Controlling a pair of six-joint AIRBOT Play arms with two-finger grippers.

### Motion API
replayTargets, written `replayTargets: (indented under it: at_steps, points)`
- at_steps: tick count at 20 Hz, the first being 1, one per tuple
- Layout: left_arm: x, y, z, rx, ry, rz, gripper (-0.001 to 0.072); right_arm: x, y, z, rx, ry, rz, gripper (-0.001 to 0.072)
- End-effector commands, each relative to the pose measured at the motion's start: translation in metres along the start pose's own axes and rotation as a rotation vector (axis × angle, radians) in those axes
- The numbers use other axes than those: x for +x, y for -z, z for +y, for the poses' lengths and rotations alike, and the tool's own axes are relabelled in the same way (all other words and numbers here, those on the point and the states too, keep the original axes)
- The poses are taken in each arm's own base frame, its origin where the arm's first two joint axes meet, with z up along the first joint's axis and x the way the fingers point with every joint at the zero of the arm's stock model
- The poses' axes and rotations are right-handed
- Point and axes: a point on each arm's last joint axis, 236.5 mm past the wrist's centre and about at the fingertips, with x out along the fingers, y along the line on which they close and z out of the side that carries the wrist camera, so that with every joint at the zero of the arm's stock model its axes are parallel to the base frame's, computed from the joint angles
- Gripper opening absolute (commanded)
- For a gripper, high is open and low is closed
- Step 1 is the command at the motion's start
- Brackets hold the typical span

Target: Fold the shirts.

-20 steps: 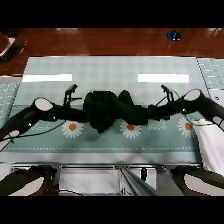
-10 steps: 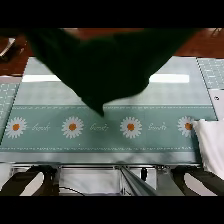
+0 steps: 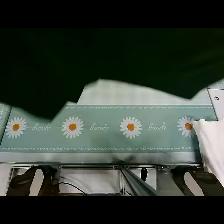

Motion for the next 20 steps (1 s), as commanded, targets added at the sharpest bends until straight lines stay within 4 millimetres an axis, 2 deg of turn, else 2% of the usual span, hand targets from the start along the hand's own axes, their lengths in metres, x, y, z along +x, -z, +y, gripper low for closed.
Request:
replayTargets:
  at_steps: [1, 2, 4, 6, 8, 10, 11, 14, 17, 20]
  points:
    - [-0.037, 0.003, 0.005, 0.054, -0.106, 0.005, 0.0017, -0.034, 0.020, -0.013, 0.015, 0.072, 0.036, 0.0021]
    - [-0.038, 0.013, 0.006, 0.053, -0.108, 0.041, 0.0018, -0.031, 0.029, -0.013, 0.017, 0.071, 0.068, 0.0021]
    - [-0.028, 0.055, 0.008, -0.003, -0.088, 0.182, 0.0018, -0.014, 0.059, -0.011, 0.035, 0.057, 0.173, 0.0021]
    - [-0.009, 0.111, 0.009, -0.109, -0.048, 0.327, 0.0018, 0.014, 0.095, -0.001, 0.055, 0.006, 0.288, 0.0021]
    - [0.013, 0.178, 0.004, -0.242, 0.025, 0.470, 0.0018, 0.051, 0.142, 0.011, 0.084, -0.060, 0.424, 0.0021]
    - [0.034, 0.252, -0.006, -0.367, 0.125, 0.611, 0.0018, 0.095, 0.191, 0.024, 0.118, -0.131, 0.543, 0.0021]
    - [0.045, 0.282, -0.008, -0.434, 0.152, 0.648, 0.0018, 0.119, 0.216, 0.030, 0.140, -0.164, 0.593, 0.0021]
    - [0.082, 0.370, 0.004, -0.548, 0.124, 0.738, 0.0018, 0.191, 0.284, 0.036, 0.205, -0.209, 0.722, 0.0021]
    - [0.130, 0.428, 0.012, -0.588, 0.068, 0.794, 0.0018, 0.265, 0.347, 0.040, 0.282, -0.234, 0.807, 0.0021]
    - [0.181, 0.480, 0.017, -0.592, 0.014, 0.833, 0.0018, 0.330, 0.408, 0.038, 0.377, -0.212, 0.863, 0.0021]
